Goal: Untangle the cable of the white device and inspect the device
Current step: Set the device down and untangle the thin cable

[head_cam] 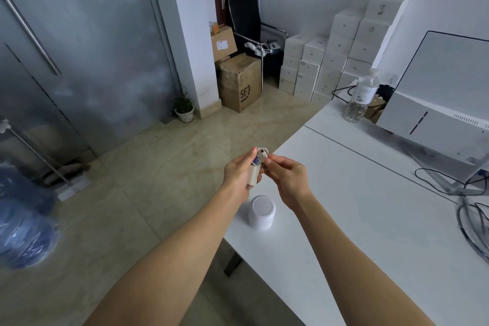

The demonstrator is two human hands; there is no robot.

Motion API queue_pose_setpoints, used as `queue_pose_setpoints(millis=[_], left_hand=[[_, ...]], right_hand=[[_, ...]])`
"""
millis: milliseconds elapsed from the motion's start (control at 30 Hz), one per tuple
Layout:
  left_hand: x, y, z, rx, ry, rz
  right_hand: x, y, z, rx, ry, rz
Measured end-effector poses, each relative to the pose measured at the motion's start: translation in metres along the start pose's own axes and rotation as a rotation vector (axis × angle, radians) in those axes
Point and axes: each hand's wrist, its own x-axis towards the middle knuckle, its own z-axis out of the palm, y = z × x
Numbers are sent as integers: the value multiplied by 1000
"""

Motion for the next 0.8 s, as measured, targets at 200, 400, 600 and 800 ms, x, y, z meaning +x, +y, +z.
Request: queue_pose_setpoints(millis=[200,400,600,800], left_hand=[[-2,-1,-2,-14,-17,23],[-1,-1,-2,-7,-43,29],[1,-4,-3,38,-44,43],[1,-5,-3,96,-46,31]], right_hand=[[1,-1,2,-26,19,18],[4,3,-2,87,21,34],[0,3,-4,13,-128,2],[0,1,-5,-77,-95,93]])
